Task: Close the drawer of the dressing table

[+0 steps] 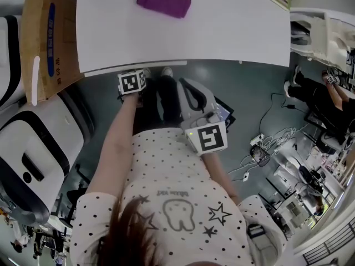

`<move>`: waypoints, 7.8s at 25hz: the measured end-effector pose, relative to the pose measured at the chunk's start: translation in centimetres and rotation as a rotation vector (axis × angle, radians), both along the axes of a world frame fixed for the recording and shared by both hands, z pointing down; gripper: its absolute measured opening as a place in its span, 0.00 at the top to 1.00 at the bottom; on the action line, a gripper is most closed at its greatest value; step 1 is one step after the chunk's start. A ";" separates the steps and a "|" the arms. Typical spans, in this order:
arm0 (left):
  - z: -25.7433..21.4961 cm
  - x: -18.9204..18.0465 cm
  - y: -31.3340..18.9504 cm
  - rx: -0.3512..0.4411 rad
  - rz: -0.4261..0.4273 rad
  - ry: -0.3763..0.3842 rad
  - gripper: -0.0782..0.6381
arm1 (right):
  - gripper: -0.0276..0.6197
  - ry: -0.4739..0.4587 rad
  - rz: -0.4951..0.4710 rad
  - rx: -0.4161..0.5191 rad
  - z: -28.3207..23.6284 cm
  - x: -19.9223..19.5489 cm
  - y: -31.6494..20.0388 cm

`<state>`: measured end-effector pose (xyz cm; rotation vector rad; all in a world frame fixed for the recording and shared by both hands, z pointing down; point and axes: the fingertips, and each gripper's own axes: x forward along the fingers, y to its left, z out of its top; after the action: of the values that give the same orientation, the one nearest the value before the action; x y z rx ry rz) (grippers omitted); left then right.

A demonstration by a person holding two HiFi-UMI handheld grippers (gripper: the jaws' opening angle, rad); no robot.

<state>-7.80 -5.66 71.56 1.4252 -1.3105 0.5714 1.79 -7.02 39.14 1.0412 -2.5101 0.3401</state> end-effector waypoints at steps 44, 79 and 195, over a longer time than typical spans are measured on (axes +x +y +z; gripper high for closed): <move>0.0 -0.7 -1.9 0.022 -0.014 -0.005 0.79 | 0.96 0.026 0.024 -0.005 0.3 0.0 -0.9; 0.0 -0.9 -2.3 0.022 -0.063 0.030 0.79 | 0.96 0.033 0.022 0.000 0.3 -0.4 -1.5; -39.2 -1.6 -1.1 0.929 0.015 -0.129 0.90 | 0.96 -0.095 -0.171 0.268 -7.7 -3.5 -1.5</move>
<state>-9.44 -6.78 32.31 2.1588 -1.7771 0.0248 -1.74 -8.52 31.40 0.9133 -2.7629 0.0029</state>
